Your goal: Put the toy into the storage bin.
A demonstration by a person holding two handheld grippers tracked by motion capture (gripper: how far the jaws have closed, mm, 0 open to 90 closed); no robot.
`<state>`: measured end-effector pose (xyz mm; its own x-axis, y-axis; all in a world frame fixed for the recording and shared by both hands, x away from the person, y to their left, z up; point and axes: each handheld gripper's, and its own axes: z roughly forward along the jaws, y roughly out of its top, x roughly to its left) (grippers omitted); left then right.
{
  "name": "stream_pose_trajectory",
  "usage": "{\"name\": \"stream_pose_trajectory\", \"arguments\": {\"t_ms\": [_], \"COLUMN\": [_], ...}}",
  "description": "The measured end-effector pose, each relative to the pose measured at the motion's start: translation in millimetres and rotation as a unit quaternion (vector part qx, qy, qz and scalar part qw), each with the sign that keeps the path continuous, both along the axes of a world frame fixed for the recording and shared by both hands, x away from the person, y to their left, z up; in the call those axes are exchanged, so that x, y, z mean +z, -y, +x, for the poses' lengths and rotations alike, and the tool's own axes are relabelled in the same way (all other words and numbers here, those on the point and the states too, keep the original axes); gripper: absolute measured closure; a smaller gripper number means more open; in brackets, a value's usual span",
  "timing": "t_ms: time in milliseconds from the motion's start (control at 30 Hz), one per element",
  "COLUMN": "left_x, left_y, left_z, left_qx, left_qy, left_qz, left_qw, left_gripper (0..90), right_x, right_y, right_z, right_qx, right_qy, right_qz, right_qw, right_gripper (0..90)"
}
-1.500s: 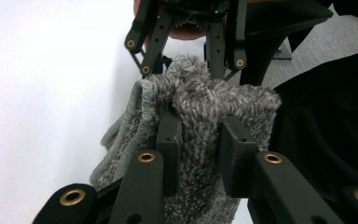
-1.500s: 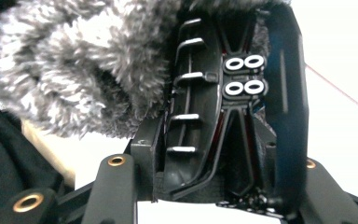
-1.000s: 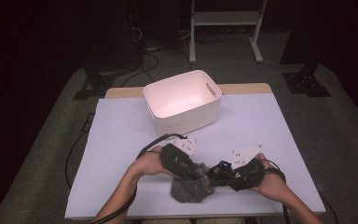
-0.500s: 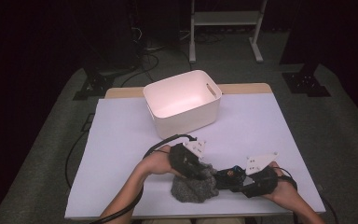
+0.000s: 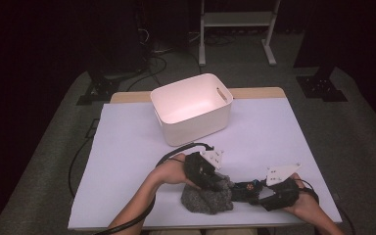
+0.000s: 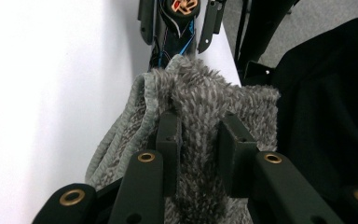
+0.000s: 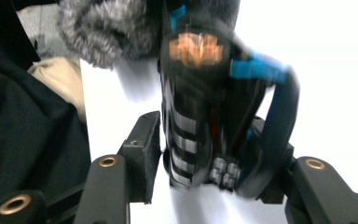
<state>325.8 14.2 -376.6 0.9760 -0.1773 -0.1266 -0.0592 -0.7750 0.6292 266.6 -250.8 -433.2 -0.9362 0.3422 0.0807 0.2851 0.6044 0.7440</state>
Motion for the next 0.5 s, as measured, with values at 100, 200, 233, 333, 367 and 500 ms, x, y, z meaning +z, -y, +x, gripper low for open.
{"name": "stream_pose_trajectory", "arguments": {"t_ms": [100, 200, 233, 333, 367, 500], "left_x": [-0.5, -0.1, 0.3, 0.1, 0.0, 0.2], "left_y": [6.6, 12.3, 12.2, 10.5, 10.3, 10.5], "left_z": [-3.1, -5.2, -4.9, -4.8, -5.0, -4.2], "left_qx": [-0.012, -0.02, -0.019, -0.016, -0.015, -0.016], "left_qy": [-0.003, -0.002, 0.001, 0.0, -0.001, -0.005], "left_qz": [-0.002, 0.004, 0.005, 0.005, 0.003, 0.004], "left_qw": [0.9999, 0.9998, 0.9998, 0.9999, 0.9999, 0.9999], "left_gripper": [72.4, 72.6, 72.6, 72.5, 72.4, 71.0], "right_x": [4.1, 7.1, 7.5, 7.8, 7.8, 6.1], "right_y": [0.6, -1.4, -3.1, -11.1, -14.4, -28.8], "right_z": [0.1, 0.1, 0.2, 0.6, 1.1, 5.0], "right_qx": [0.001, 0.007, 0.01, 0.023, 0.027, 0.044], "right_qy": [0.003, 0.006, 0.006, 0.009, 0.011, 0.014], "right_qz": [0.004, 0.0, -0.001, -0.016, -0.022, -0.045], "right_qw": [1.0, 1.0, 0.9999, 0.9996, 0.9993, 0.9979], "right_gripper": [46.9, 46.8, 46.6, 46.1, 46.1, 46.2]}}
